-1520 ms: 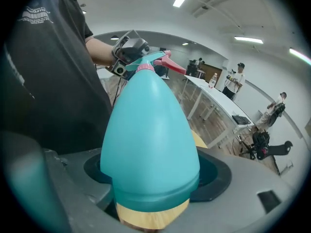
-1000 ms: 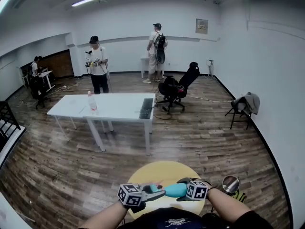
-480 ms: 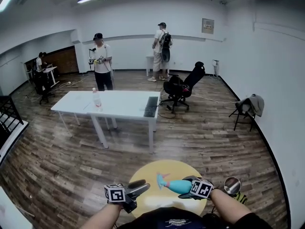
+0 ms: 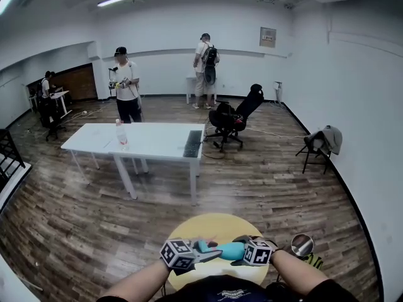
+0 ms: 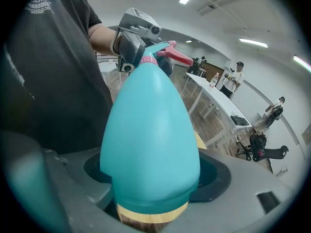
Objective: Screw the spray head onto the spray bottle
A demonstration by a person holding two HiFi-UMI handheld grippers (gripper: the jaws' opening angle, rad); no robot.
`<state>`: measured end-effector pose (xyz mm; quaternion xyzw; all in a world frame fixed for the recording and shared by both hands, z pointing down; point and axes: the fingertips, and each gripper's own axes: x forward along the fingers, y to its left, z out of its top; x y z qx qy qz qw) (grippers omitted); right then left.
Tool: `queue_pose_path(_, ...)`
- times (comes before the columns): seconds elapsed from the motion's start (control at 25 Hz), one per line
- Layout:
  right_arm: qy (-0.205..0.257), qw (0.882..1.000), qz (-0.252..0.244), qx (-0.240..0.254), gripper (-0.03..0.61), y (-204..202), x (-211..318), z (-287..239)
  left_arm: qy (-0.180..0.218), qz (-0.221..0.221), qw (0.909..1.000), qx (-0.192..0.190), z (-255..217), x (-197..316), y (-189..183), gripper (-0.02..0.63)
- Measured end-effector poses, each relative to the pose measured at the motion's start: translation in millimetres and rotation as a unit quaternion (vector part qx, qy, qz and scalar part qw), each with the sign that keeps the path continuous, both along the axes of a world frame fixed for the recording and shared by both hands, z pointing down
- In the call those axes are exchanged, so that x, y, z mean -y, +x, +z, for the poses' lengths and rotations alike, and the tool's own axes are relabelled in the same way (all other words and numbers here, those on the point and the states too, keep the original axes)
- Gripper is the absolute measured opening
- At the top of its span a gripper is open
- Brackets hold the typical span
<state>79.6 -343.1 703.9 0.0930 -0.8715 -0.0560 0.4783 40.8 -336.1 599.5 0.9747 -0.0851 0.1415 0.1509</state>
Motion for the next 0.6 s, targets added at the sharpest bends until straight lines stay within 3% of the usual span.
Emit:
queue_pose_path(0.08, -0.015, 1.0, 0.003, 0.012, 0.423, -1, -1, 0, -0.028, -0.011, 0.9994, -0.017, -1, 2, -1, 0.186)
queue_pose_path(0.2, -0.039, 0.998, 0.01, 0.038, 0.423, -9, 3, -4, -0.113, -0.065, 0.9863, -0.101, -2, 14, -22, 0.21)
queue_pose_path(0.24, -0.044, 0.998, 0.019, 0.044, 0.423, -9, 6, -3, -0.14, -0.089, 0.9767, -0.137, -3, 20, -36, 0.267)
queue_pose_path(0.36, -0.065, 0.994, 0.06, 0.06, 0.422, 7, 13, 7, -0.196, -0.165, 0.9386, -0.232, -4, 34, -94, 0.311)
queue_pose_path(0.48, -0.071, 0.992, 0.088, 0.059, 0.423, 27, 17, 15, -0.223, -0.237, 0.9061, -0.271, 4, 40, -152, 0.311)
queue_pose_path(0.52, -0.07, 0.992, 0.09, 0.056, 0.422, 30, 17, 16, -0.227, -0.249, 0.9011, -0.273, 6, 40, -161, 0.313)
queue_pose_path(0.56, -0.066, 0.993, 0.087, 0.052, 0.423, 30, 17, 16, -0.228, -0.249, 0.9017, -0.27, 8, 39, -162, 0.313)
queue_pose_path(0.6, -0.06, 0.994, 0.079, 0.046, 0.423, 28, 16, 14, -0.225, -0.239, 0.9081, -0.26, 10, 37, -154, 0.313)
